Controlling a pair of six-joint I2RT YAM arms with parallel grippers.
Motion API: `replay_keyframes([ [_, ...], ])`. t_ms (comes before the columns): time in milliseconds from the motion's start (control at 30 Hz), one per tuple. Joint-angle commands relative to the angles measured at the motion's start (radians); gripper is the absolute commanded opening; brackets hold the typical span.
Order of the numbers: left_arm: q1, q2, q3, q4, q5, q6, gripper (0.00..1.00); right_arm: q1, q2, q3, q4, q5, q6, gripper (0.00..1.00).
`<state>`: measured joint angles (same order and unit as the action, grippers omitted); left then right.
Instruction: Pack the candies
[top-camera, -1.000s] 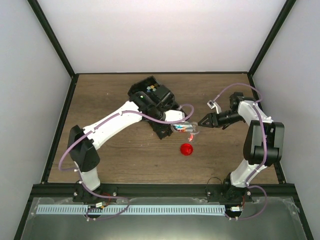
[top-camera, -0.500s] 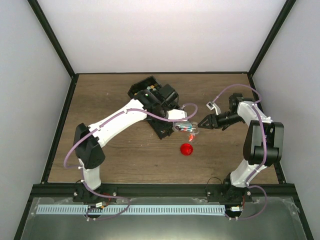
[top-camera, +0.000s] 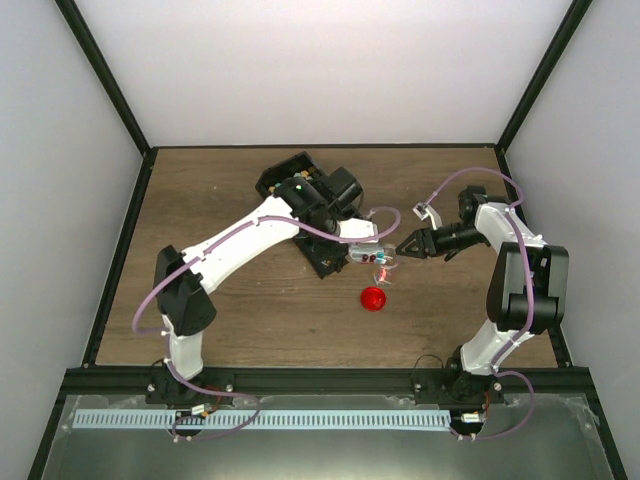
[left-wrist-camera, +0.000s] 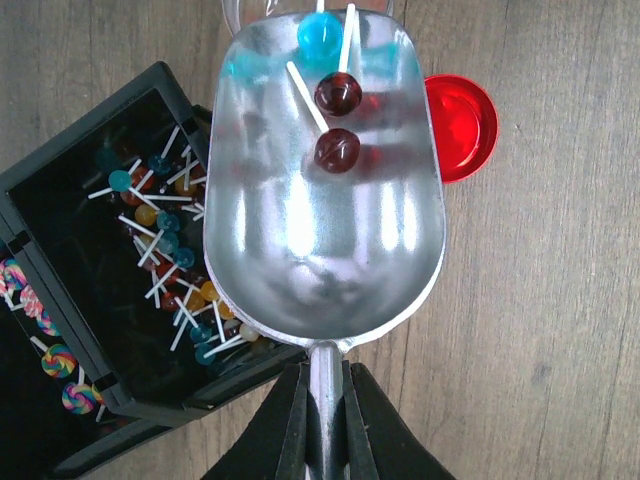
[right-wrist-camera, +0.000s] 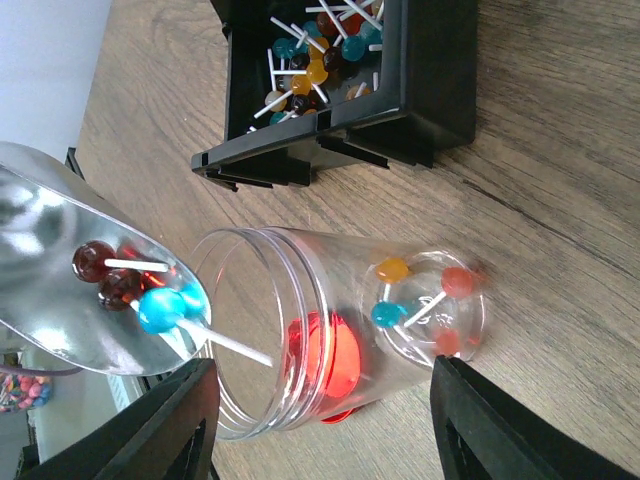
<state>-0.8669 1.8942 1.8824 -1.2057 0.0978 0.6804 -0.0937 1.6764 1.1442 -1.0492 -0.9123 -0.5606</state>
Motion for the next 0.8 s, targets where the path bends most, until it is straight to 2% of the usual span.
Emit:
replay_keyframes([
  [0, -0.012, 0.022, 0.054, -0.043, -0.021, -0.006, 0.04, 0.01, -0.029, 0.001, 0.003, -0.003, -0.013, 0.6],
  [467, -0.03, 0.061, 0.143, -0.113, -0.073, 0.007, 0.04, 0.01, -0.025, 0.011, 0.012, -0.008, -0.004, 0.62],
  [667, -0.027, 0.047, 0.131, -0.104, -0.074, 0.003, 0.04, 0.009, -0.031, 0.031, 0.019, -0.01, 0.001, 0.62],
  [767, -0.001, -0.025, 0.066, -0.032, -0.022, -0.017, 0.04, 0.009, -0.04, 0.047, 0.046, -0.027, 0.021, 0.62],
])
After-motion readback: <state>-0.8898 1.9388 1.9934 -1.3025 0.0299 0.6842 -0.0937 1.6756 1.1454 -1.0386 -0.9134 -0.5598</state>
